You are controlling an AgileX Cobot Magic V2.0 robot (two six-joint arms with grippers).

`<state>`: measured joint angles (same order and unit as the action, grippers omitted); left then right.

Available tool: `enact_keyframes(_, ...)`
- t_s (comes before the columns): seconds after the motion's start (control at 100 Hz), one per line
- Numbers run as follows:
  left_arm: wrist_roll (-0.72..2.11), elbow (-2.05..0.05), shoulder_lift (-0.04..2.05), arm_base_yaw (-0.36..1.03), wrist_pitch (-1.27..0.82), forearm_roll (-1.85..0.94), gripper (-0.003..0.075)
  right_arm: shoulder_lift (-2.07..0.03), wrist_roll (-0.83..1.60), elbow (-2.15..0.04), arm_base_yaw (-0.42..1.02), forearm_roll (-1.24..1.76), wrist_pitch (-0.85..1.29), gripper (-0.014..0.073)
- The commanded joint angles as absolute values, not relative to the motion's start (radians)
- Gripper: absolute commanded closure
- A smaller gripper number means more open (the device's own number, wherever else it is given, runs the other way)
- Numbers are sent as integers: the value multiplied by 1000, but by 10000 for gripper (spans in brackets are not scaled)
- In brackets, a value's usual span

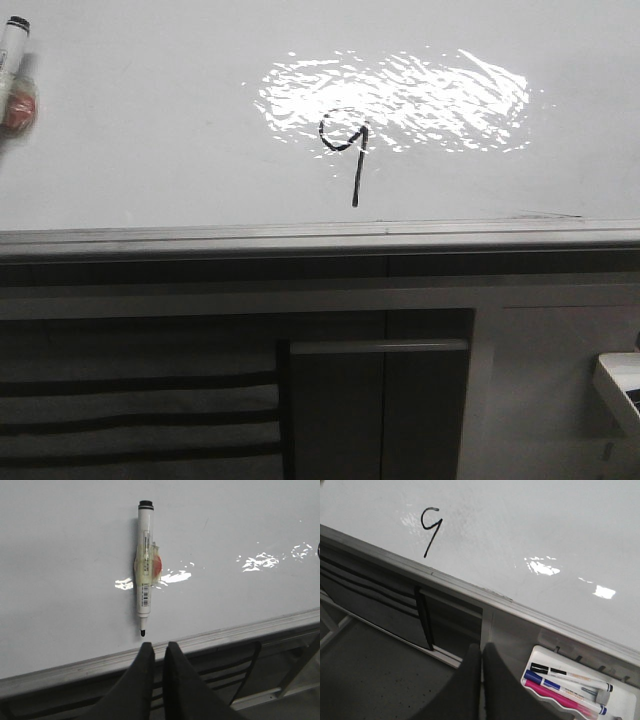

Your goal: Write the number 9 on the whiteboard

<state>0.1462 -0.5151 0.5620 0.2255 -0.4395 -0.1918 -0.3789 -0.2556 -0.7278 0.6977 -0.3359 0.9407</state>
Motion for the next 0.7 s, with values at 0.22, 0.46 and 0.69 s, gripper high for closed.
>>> enact_keyframes(0.22,149,-532,563,221,-374,-217,741,-388,-257,-748,695,-374,914,666)
enact_keyframes(0.46,149,-448,464,216,-303,-219,741,-388,-257,-748,695,-374,914,666)
enact_keyframes(0.69,149,-212,145,136,-232,-98,741,-388,-257,-748,695,-374,914,666)
